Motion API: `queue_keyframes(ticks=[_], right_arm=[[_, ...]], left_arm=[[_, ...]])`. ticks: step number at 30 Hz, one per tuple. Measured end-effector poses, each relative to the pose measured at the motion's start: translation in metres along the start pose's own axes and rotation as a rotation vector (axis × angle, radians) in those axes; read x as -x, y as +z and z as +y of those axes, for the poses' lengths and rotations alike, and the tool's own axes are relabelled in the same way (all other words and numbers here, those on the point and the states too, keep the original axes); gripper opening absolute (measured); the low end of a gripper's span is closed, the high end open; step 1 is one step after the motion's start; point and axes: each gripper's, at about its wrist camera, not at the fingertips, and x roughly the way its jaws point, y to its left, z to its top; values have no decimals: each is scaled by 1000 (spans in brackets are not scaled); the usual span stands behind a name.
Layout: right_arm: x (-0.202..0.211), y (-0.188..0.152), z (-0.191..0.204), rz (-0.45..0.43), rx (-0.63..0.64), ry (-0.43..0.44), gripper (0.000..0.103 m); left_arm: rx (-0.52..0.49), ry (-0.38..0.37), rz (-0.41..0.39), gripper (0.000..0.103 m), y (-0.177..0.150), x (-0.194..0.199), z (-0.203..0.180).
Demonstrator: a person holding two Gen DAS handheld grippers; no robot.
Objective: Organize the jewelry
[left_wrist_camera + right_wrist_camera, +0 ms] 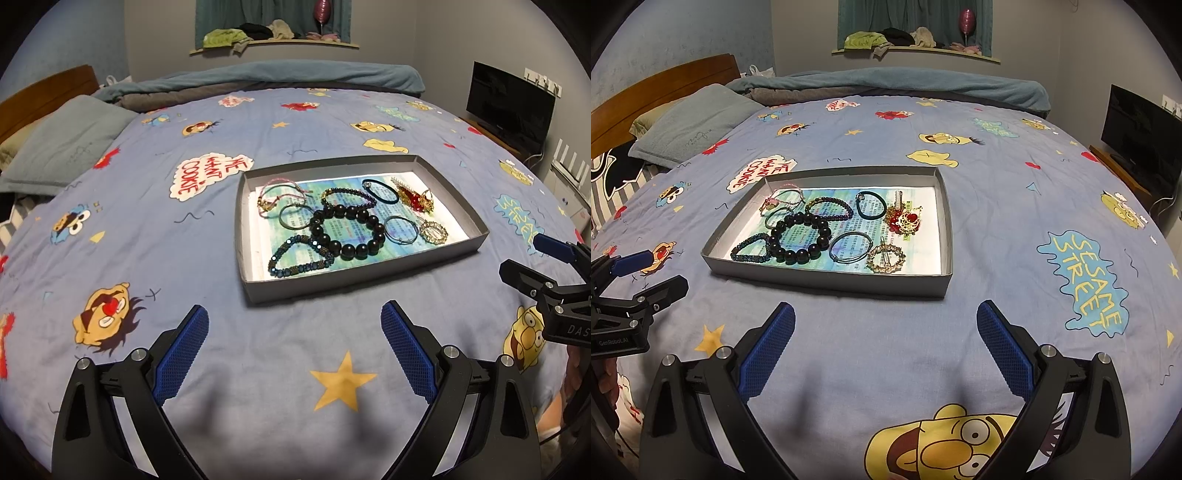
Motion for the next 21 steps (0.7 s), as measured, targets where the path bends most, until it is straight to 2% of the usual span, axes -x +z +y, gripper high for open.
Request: queue_keyframes(ticks=[14, 21], right_arm=[[-1, -1, 0, 5, -3, -1, 97], [-2, -2, -1, 9, -6, -1, 97]], left_arm=[[14, -9, -10, 95, -3, -3, 1], [-32, 3, -36, 95, -4, 0, -6]])
